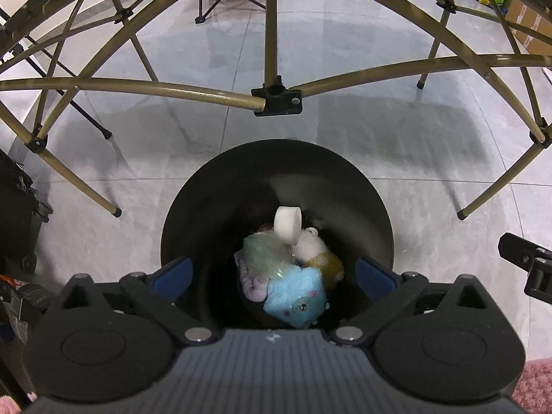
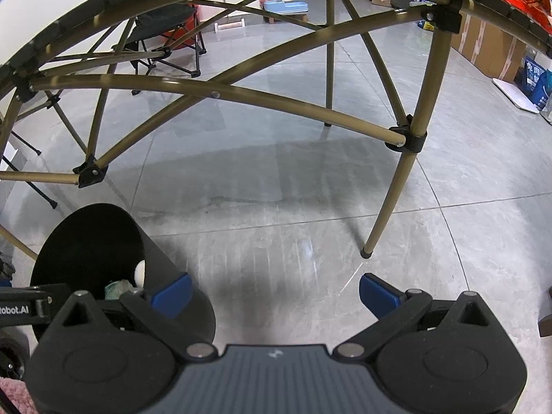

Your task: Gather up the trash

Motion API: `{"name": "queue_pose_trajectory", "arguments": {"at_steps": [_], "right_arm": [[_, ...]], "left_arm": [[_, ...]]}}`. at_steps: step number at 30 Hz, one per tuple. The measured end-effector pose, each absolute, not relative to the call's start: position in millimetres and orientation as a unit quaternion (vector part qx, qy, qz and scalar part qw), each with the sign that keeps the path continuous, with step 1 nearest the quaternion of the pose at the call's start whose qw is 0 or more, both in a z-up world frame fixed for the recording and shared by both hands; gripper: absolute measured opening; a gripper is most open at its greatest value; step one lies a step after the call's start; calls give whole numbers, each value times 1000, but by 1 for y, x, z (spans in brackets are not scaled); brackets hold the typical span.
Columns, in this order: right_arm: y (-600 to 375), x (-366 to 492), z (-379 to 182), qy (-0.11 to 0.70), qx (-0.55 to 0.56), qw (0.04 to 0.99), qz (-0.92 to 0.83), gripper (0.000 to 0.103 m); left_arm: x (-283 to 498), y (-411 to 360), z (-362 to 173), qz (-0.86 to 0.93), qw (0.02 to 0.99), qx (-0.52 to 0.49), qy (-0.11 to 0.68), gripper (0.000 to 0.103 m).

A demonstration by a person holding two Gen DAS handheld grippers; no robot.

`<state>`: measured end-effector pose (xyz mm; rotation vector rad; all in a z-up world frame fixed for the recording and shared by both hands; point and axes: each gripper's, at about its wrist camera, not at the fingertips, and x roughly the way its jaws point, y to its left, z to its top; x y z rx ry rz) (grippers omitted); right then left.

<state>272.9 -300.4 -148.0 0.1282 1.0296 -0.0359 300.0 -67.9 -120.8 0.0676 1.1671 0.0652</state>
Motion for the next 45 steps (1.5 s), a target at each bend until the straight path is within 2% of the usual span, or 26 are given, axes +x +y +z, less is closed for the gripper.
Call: {"name": "queue_pose_trajectory", "arguments": {"at_steps": [8,13,32,45], "right_arm": [[-294,271,-144,488,55,871,-11,103],[-287,259,-135,479,44,877,2,103],[-231,143,-16,351,10,932,87,103],[-215,62,31,299,-3,945,135,103]], "left_arm": [[293,-63,-112,30,843,26,536,103],[275,-57,-93,26,868,18,495,103],[134,5,36,32,940,-25,338,103],[42,15,56,10,954,-30,297,103]]}}
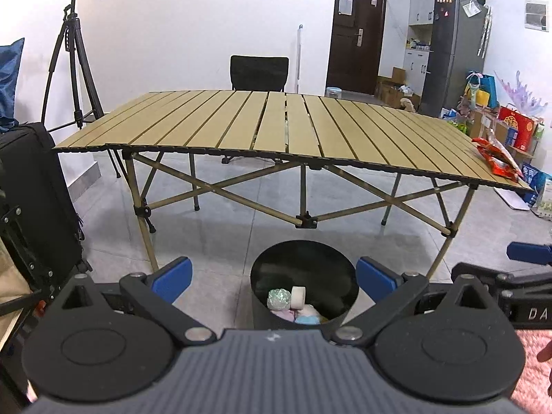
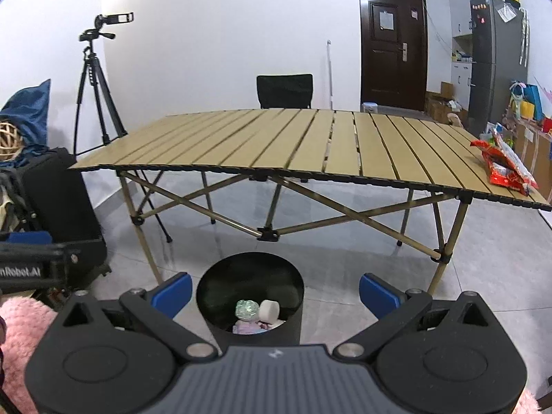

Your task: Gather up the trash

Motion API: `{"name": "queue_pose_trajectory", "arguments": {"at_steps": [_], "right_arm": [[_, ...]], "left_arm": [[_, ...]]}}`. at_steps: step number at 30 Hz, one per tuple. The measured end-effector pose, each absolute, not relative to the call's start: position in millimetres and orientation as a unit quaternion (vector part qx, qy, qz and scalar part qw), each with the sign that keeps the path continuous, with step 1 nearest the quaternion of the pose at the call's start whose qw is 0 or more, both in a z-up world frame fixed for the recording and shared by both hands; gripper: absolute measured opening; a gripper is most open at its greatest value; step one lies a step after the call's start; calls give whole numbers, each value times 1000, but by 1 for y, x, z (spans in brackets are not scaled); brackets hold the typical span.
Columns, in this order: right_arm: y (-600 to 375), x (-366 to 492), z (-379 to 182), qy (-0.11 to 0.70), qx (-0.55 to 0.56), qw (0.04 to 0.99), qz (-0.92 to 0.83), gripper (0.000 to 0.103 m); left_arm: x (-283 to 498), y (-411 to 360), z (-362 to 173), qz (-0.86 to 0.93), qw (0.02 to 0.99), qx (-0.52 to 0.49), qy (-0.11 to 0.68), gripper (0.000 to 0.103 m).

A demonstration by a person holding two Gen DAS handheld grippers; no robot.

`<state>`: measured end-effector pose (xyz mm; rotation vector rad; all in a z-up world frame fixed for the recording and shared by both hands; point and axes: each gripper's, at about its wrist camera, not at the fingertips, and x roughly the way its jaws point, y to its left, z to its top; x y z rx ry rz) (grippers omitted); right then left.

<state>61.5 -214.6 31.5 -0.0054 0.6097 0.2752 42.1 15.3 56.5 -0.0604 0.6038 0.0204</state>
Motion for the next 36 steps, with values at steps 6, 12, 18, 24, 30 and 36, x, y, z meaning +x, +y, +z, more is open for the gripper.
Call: {"name": "queue_pose_trajectory", "arguments": {"at_steps": [6,12,18,24,30,36], "right_arm": [[-214,45,35,301,0,943,144,103],[-213,37,35,302,1,942,146,103],[-212,33,36,297,0,944,145,103],[-212,32,37,297,0,944,145,103],[-211,30,39,295,-1,944,147,103],[-211,28,41,293,-2,945,147,103]], "left_arm": [[21,14,53,1,953,-35,300,103],[13,14,53,0,954,-33,298,103],[8,12,56,-2,956,-32,292,103],[7,12,58,1,957,-30,288,103],[7,11,58,1,957,-29,287,103],[5,12,59,1,958,-28,286,103]]}}
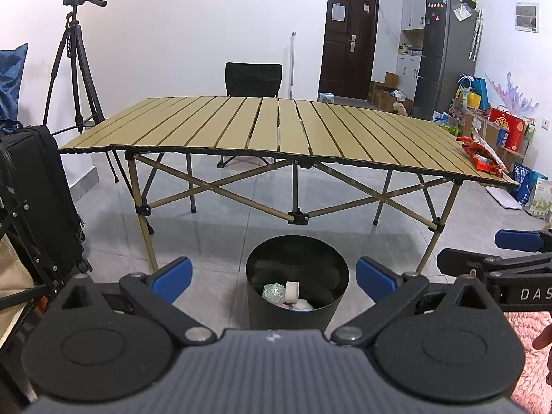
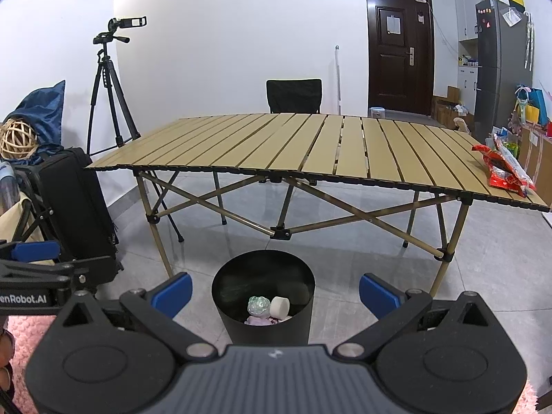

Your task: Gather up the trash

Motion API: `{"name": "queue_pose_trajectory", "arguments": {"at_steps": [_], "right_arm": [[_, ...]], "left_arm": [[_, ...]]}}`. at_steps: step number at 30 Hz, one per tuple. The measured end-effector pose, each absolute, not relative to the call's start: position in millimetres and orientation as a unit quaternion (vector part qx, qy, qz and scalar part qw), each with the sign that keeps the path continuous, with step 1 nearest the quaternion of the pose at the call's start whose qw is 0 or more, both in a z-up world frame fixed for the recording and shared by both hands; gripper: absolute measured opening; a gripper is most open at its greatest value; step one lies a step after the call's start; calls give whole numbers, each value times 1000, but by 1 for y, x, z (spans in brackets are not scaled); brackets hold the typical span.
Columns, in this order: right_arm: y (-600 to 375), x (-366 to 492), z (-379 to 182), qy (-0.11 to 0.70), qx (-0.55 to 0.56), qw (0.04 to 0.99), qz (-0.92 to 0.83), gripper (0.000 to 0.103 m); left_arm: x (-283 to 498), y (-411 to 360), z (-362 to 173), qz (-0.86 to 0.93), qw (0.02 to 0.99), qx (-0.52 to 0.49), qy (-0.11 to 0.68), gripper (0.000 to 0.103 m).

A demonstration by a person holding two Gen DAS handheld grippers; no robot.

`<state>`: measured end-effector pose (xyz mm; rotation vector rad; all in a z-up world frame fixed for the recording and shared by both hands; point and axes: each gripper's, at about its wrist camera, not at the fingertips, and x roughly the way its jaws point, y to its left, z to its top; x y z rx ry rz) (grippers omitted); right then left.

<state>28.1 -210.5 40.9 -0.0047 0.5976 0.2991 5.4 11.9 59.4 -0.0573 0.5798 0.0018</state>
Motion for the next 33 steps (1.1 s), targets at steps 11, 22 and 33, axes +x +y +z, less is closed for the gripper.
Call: {"name": "queue_pose_trajectory", "arguments": {"at_steps": [11,22,33], "right_arm": [[-210,27,43,292,-3,945,147,103],[-210,27,42,292,-3,945,147,103],[-210,27,42,292,-3,945,147,103]], "left_arm": [[4,13,60,0,958,-28,285,103],[3,13,61,-1,958,-28,284,103],[4,15,60,-9,957,-28,289,103]]}}
